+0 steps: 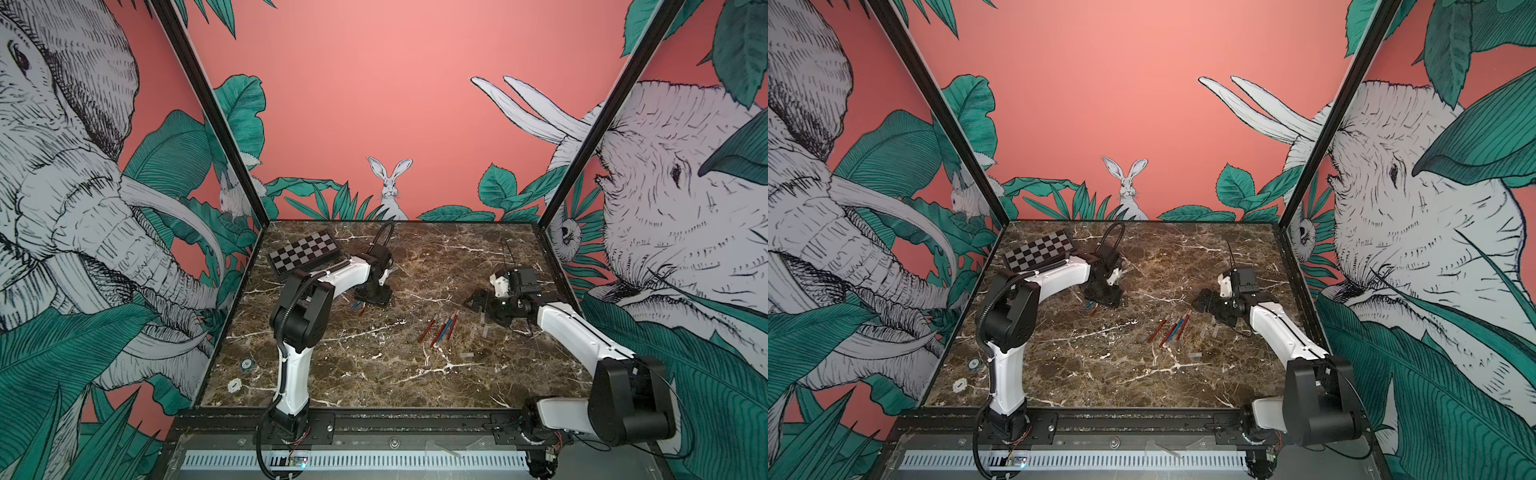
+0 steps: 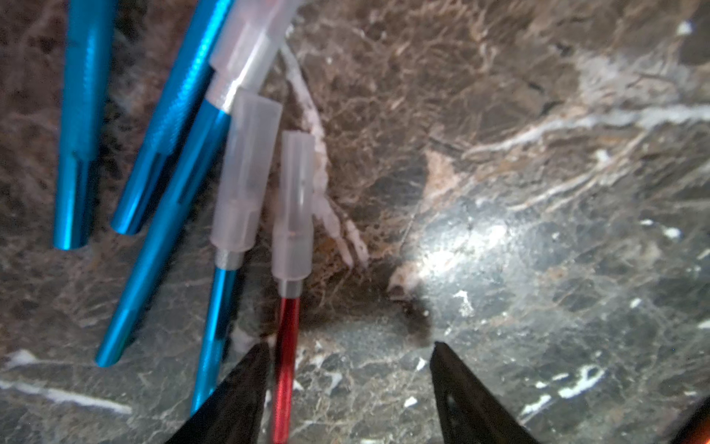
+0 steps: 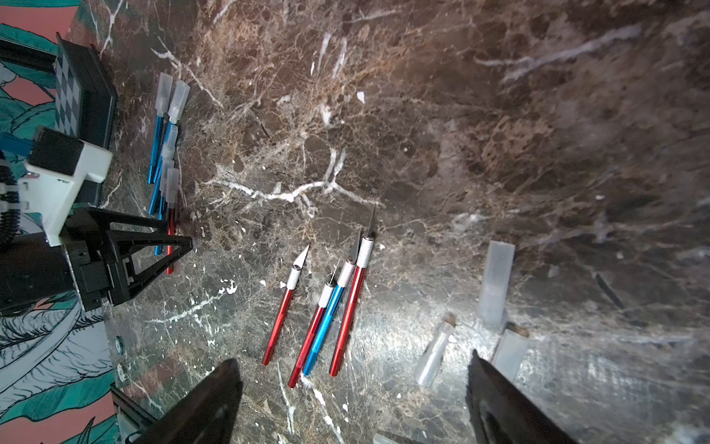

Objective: Remove protective caps from carving knives
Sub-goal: Pick up the carving knife from the center of the board.

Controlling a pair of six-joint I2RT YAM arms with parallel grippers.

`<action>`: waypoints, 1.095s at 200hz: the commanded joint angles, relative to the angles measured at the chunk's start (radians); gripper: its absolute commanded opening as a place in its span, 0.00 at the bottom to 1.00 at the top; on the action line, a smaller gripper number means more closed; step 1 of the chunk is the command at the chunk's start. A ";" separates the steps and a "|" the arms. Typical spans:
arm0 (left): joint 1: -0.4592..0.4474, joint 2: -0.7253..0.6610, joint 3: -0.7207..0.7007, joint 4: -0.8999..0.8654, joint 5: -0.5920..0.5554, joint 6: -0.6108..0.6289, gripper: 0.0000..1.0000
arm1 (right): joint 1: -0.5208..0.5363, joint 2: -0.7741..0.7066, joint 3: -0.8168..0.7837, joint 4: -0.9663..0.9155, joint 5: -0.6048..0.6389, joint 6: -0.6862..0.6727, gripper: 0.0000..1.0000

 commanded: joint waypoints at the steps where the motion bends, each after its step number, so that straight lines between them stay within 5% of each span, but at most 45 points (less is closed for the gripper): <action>1: 0.003 -0.006 -0.024 -0.002 0.018 -0.006 0.64 | 0.006 0.011 -0.005 0.019 0.000 -0.001 0.89; 111: -0.003 -0.025 -0.098 0.001 0.000 -0.003 0.33 | 0.006 -0.002 -0.020 0.045 -0.003 0.018 0.78; 125: -0.004 -0.029 -0.104 0.003 0.000 -0.003 0.32 | 0.006 -0.006 -0.021 0.046 -0.006 0.019 0.81; 145: -0.004 -0.030 -0.105 0.005 0.008 -0.003 0.30 | 0.007 -0.024 -0.033 0.060 -0.001 0.029 0.98; 219: -0.011 -0.024 -0.106 0.004 0.014 0.007 0.23 | 0.003 -0.080 -0.065 0.088 0.036 0.030 0.95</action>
